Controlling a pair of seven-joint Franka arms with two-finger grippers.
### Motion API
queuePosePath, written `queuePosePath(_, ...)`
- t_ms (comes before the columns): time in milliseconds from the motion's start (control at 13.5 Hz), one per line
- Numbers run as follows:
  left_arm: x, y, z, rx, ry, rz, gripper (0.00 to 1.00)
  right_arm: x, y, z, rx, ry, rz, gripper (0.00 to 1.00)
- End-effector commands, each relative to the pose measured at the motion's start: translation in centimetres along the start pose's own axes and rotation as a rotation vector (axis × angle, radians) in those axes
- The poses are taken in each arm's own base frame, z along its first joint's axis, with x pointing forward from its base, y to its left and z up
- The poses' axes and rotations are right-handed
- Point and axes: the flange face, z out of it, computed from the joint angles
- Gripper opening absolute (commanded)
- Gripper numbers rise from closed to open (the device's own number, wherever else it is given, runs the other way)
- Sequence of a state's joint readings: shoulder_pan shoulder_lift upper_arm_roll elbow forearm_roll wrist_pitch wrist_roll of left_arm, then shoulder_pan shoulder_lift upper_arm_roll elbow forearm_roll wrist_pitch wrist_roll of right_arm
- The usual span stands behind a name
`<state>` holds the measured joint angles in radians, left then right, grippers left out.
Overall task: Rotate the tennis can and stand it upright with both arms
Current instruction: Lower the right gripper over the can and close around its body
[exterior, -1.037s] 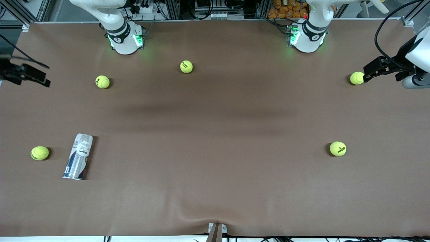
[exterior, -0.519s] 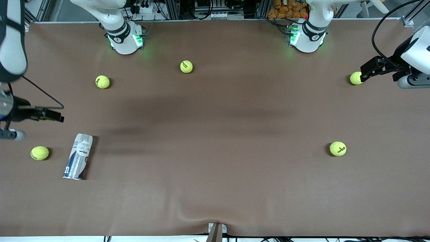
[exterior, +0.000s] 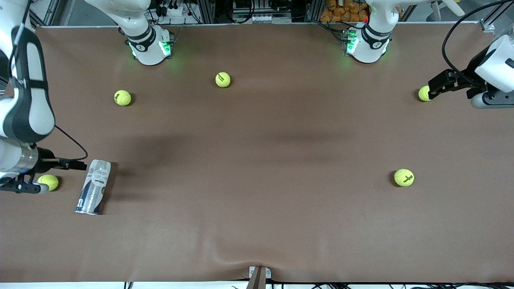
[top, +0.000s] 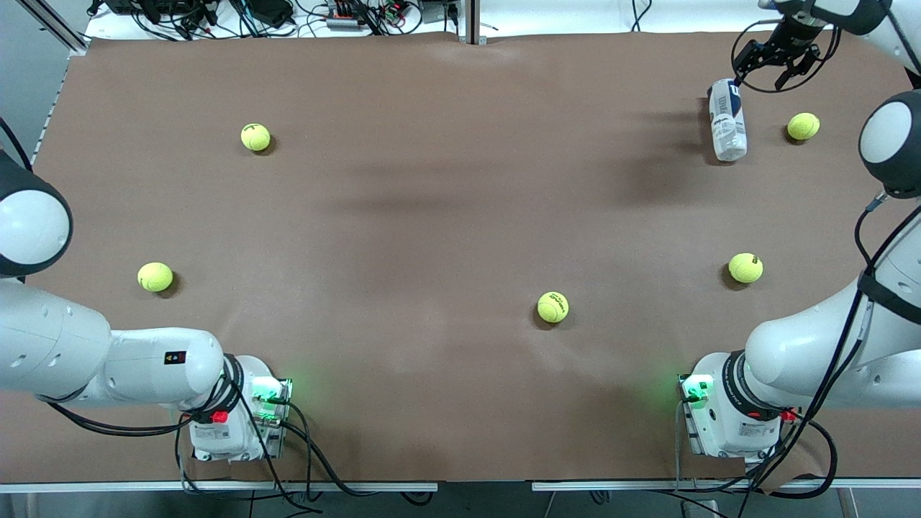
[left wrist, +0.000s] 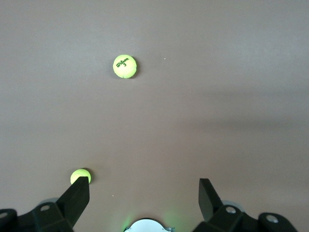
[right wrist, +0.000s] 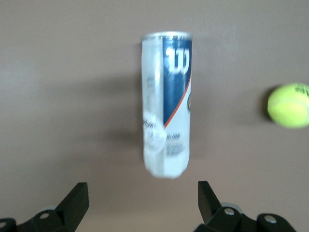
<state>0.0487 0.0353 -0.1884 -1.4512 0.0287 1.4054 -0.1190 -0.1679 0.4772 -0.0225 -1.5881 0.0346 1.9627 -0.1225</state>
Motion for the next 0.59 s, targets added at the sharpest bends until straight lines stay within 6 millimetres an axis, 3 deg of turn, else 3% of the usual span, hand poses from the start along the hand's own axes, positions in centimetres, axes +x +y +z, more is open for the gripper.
queuePosePath(0,-0.3,1.1,-0.3,0.026,0.001,0.013,1.00,1.4,0.8,2.9,0.000,0.015,-0.037,1.00)
queuePosePath(222,-0.3,0.4,-0.2,0.027,-0.006,0.001,1.00,2.3,1.7,6.9,0.003,0.018,-0.024,1.00)
queuePosePath(519,-0.5,0.4,0.1,0.029,-0.027,0.001,1.00,3.3,1.5,10.6,-0.002,0.037,-0.030,1.00)
